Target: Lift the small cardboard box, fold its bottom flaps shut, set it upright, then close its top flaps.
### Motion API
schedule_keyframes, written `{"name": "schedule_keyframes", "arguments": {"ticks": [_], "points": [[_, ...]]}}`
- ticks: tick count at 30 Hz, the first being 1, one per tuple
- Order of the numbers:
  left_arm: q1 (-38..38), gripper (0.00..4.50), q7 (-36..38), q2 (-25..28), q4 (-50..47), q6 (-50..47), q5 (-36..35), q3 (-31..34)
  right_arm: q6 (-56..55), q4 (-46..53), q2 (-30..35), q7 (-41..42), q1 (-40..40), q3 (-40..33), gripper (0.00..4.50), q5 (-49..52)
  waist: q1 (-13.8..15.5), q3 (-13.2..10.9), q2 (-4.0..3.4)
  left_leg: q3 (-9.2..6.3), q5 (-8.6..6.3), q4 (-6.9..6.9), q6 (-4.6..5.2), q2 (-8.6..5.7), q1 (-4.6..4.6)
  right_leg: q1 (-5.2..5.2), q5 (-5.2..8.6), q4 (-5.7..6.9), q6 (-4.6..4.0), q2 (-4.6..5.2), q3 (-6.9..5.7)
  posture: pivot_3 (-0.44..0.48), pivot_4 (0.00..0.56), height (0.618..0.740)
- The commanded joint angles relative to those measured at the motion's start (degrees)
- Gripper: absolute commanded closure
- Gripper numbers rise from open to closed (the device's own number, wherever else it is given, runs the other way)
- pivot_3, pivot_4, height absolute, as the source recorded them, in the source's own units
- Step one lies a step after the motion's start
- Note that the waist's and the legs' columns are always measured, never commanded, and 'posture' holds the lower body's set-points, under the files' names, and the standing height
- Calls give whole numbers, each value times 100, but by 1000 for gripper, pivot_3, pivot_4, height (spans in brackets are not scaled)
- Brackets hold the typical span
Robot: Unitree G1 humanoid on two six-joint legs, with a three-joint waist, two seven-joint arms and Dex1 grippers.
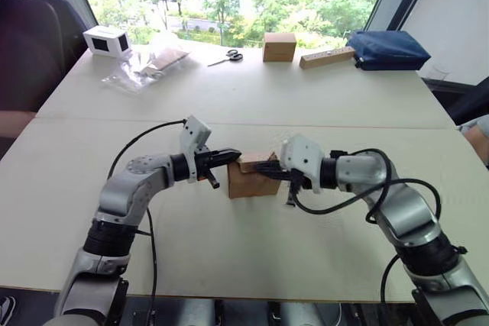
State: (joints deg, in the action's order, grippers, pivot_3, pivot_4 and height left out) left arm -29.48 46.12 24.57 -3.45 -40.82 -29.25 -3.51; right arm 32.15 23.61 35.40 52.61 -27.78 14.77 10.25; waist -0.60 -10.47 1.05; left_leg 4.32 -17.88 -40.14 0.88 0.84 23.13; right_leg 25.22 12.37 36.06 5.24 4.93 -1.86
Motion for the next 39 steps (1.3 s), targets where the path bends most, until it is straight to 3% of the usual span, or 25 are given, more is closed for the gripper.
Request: {"name": "schedule_keyframes", "arguments": {"ticks": [1,21,39], "points": [[-92,4359,10,-35,-12,-13,-60,74,-59,213,-5,-57,-80,53,4500,-39,0,0,0,-1,0,0,0,0,0,0,0,0,0,-2,0,0,150,740],[-100,4359,-84,-173,-7,-370,-336,227,-929,-378,109,-127,-286,672,4500,-1202,2,0,0,0,1,0,-1,-1,1,0,0,-2,0,-1,0,0,150,740],[35,4359,78,-107,-143,-247,-159,-39,-1446,-916,-73,-270,-447,821,4500,-1886,4,0,0,1,4,0,-7,-2,-1,-3,0,-1,0,-1,0,0,150,740]]}}
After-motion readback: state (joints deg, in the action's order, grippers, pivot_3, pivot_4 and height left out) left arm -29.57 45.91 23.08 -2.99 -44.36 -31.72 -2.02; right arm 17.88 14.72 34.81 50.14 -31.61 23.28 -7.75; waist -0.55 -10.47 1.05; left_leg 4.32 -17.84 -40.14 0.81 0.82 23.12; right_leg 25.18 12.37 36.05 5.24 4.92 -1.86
